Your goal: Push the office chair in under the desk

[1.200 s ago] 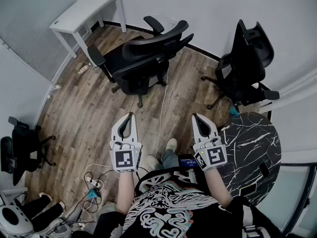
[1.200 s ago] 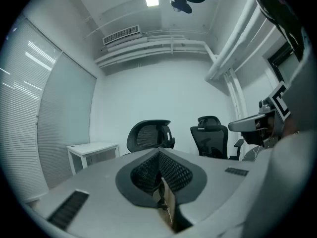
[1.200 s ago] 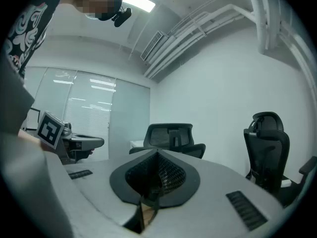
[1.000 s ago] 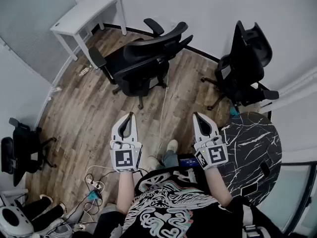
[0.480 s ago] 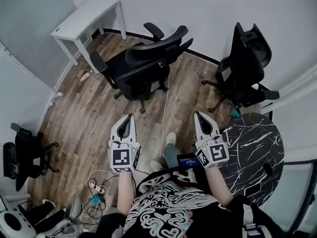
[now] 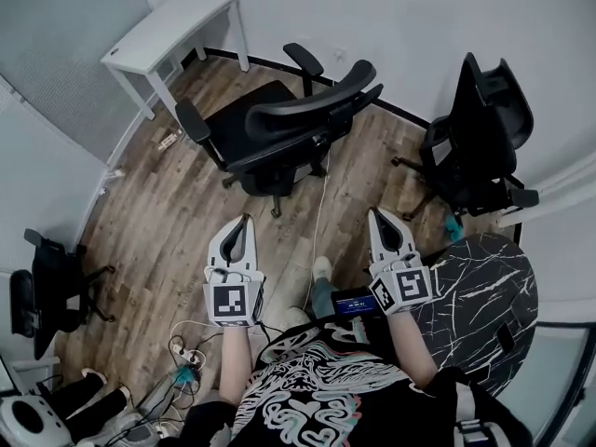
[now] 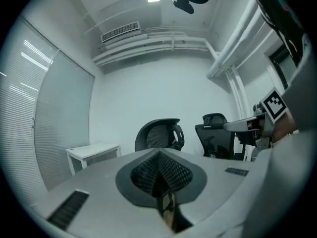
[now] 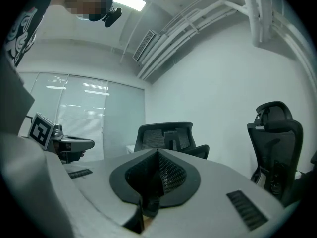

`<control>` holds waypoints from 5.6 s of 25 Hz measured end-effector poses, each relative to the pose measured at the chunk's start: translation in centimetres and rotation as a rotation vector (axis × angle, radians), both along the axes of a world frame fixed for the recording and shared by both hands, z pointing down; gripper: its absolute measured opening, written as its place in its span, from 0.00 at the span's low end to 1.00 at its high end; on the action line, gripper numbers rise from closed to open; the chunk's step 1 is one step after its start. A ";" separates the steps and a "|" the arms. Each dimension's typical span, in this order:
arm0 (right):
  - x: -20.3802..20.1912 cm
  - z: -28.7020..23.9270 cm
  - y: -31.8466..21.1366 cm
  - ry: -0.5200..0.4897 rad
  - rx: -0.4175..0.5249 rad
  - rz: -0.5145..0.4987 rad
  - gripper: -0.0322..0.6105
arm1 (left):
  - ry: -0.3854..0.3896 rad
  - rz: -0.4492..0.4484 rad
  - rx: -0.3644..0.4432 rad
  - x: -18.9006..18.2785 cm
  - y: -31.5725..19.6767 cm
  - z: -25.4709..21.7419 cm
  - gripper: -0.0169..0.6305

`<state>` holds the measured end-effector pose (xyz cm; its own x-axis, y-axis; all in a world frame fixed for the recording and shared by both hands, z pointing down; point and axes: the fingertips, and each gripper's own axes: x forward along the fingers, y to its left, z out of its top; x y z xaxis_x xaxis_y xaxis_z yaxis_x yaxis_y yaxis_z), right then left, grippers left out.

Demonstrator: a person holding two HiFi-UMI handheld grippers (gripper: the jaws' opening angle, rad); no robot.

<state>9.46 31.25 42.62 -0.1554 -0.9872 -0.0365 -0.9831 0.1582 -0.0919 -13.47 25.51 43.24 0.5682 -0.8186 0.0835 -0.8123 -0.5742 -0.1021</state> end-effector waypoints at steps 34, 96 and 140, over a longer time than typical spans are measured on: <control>1.2 2.7 -17.8 -0.062 -0.110 -0.248 0.41 | -0.249 -0.100 -0.042 4.3 -13.2 2.9 0.21; -2.4 3.3 -24.2 0.175 -0.047 -0.402 0.54 | -1.065 0.245 -0.232 6.2 -18.8 15.1 0.29; -2.9 3.2 -28.1 0.177 -0.016 -0.361 0.56 | -1.105 0.276 -0.176 5.3 -22.9 14.9 0.22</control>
<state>6.56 3.13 45.85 -0.4948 -0.8682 0.0365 -0.8655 0.4962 0.0683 -8.15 2.58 58.14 0.2719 -0.6053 0.7481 -0.1738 -0.7955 -0.5805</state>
